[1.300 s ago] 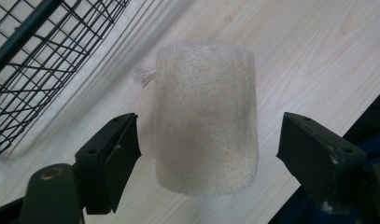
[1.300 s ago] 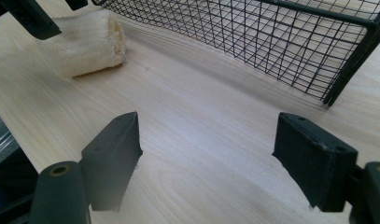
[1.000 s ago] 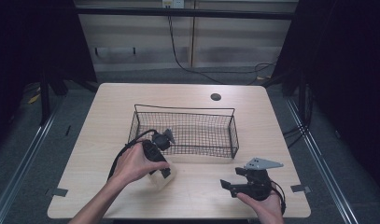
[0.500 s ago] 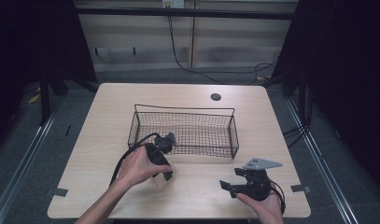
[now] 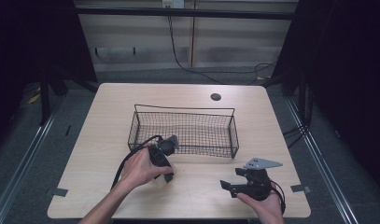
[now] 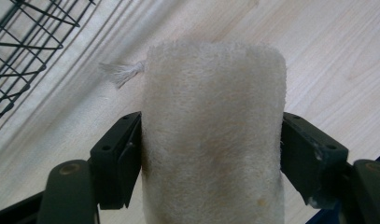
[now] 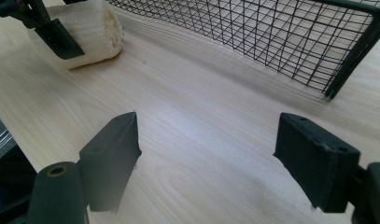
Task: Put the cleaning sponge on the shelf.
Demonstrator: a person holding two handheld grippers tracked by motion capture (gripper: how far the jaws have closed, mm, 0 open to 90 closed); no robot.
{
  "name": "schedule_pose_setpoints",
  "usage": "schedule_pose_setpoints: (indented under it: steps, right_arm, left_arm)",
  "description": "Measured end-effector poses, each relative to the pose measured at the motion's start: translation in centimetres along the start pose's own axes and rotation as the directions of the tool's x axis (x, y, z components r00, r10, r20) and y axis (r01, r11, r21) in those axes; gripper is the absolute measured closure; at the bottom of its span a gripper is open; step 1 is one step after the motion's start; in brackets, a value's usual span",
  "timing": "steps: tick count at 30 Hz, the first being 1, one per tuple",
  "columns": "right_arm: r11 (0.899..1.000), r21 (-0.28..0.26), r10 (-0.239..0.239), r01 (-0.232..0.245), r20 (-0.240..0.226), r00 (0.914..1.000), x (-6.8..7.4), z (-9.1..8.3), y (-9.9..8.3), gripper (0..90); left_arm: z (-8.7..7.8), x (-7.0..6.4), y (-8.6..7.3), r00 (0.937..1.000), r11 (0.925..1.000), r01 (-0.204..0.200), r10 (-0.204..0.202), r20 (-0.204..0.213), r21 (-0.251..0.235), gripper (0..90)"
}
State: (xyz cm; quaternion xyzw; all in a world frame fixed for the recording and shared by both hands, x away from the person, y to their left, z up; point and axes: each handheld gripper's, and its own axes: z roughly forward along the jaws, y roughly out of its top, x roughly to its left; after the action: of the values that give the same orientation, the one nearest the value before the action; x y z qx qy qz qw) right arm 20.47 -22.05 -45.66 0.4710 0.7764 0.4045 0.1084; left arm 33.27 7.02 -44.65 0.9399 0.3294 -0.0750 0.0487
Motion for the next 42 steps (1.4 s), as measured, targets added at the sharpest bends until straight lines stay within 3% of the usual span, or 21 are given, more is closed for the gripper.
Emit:
schedule_pose_setpoints:
  steps: [14,17,23,42]
  right_arm:
    - [1.0,-0.002,0.008,-0.008,0.007,0.9999,0.0,-0.1,0.0,20.8]
    - [1.0,-0.001,0.01,-0.01,0.009,0.9999,0.0,-0.1,0.0,20.5]
    - [1.0,-0.004,0.011,-0.011,0.006,0.9999,0.0,-0.1,0.0,20.3]
    - [1.0,-0.003,0.014,-0.014,0.004,0.9999,0.0,-0.1,0.0,19.5]
  left_arm:
    - [-2.5,-0.1,-1.1,0.9999,0.9986,-0.011,0.011,-0.005,-0.052,27.7]
    - [-2.9,0.1,-1.2,0.9998,0.999,-0.019,0.019,-0.004,-0.041,27.7]
    - [-4.0,0.1,-1.8,0.9999,0.9966,-0.016,0.016,0.003,-0.081,27.7]
    - [-6.5,0.5,-2.8,0.9991,0.9954,-0.038,0.039,0.014,-0.088,27.8]
